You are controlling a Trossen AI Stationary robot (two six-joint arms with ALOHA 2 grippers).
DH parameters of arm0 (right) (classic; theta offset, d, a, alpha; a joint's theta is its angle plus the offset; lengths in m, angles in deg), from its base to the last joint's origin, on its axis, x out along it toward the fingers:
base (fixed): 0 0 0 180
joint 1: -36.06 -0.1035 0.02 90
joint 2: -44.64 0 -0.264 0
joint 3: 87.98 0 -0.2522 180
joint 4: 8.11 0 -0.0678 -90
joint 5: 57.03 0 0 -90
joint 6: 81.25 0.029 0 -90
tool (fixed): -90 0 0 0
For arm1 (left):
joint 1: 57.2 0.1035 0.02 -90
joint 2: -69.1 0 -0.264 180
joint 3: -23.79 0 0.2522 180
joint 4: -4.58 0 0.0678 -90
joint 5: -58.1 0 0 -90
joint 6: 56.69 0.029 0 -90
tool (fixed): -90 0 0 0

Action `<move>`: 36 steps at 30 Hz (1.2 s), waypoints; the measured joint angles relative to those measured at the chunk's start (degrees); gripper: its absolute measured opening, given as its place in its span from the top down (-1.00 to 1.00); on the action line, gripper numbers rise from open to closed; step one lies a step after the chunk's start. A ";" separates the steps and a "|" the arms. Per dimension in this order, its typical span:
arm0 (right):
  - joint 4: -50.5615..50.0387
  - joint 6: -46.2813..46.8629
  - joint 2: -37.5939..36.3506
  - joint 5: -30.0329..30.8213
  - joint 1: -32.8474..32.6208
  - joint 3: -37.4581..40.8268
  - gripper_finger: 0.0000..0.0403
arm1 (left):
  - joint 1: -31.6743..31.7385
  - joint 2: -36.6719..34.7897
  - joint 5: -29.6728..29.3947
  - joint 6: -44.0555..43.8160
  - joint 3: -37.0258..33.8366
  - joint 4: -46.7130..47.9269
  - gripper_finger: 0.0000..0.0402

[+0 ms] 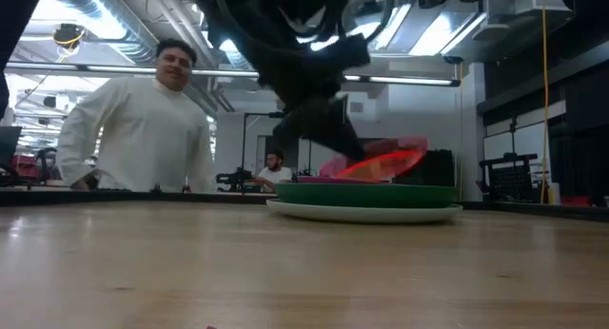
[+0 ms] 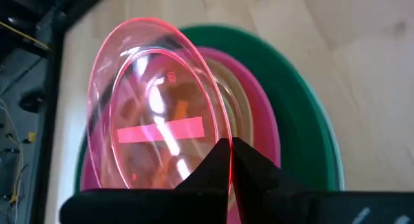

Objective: Stack plastic plates
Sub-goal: Stack the light pink plate on the light green plate, then return to Home Position

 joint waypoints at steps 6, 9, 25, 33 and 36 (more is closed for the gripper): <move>-0.76 0.04 0.00 0.02 0.00 0.00 0.36 | 0.20 1.38 -1.03 -0.02 0.09 0.78 0.98; -1.00 0.04 0.01 0.02 0.00 0.00 0.36 | 0.37 1.38 -1.05 -0.04 0.09 0.46 0.98; -2.22 0.04 0.01 0.20 0.00 0.00 0.36 | 0.82 1.16 -3.34 -1.66 0.09 2.32 0.55; -2.42 0.07 0.01 0.17 0.00 0.00 0.36 | -3.24 -2.52 -9.96 -4.21 0.09 9.66 0.51; -2.46 0.86 0.01 0.17 0.00 0.00 0.36 | -4.32 -4.86 -6.77 -8.65 0.09 13.33 0.51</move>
